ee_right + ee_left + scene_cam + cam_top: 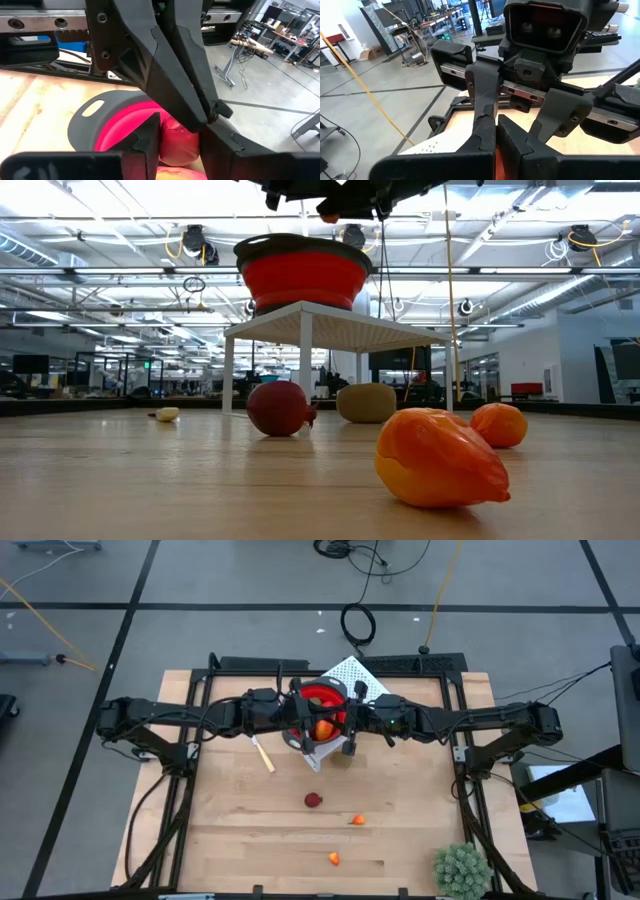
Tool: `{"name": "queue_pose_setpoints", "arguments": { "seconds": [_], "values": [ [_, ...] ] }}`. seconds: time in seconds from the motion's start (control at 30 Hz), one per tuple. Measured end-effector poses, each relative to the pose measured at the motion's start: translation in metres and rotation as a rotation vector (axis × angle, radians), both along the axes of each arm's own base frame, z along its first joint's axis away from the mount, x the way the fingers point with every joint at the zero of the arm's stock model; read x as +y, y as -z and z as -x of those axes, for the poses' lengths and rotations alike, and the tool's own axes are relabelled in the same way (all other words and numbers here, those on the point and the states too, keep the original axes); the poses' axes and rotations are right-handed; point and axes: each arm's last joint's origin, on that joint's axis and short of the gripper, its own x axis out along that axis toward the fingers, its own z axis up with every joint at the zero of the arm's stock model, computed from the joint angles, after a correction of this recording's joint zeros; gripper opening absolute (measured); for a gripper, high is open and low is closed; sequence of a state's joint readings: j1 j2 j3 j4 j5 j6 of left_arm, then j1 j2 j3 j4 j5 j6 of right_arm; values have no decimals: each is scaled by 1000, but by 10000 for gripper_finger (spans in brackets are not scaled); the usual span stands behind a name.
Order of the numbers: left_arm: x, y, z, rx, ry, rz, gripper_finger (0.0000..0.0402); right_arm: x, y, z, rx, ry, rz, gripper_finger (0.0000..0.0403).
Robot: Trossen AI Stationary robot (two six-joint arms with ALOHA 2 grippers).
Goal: Pick & Place Fruit
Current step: Put the peach into the red strainer bowl on the shelf
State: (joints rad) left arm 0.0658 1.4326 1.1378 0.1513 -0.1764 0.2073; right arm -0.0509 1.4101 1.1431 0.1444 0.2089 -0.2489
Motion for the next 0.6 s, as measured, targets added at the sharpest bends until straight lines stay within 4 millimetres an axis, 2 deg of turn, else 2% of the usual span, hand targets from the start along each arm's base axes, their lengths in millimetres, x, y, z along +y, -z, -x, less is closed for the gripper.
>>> {"name": "queue_pose_setpoints", "arguments": {
  "seconds": [0.6],
  "values": [
    [4,-3,3,-4,-67,-8,0,-3,7,2,71,12,-1,233]
  ]
}}
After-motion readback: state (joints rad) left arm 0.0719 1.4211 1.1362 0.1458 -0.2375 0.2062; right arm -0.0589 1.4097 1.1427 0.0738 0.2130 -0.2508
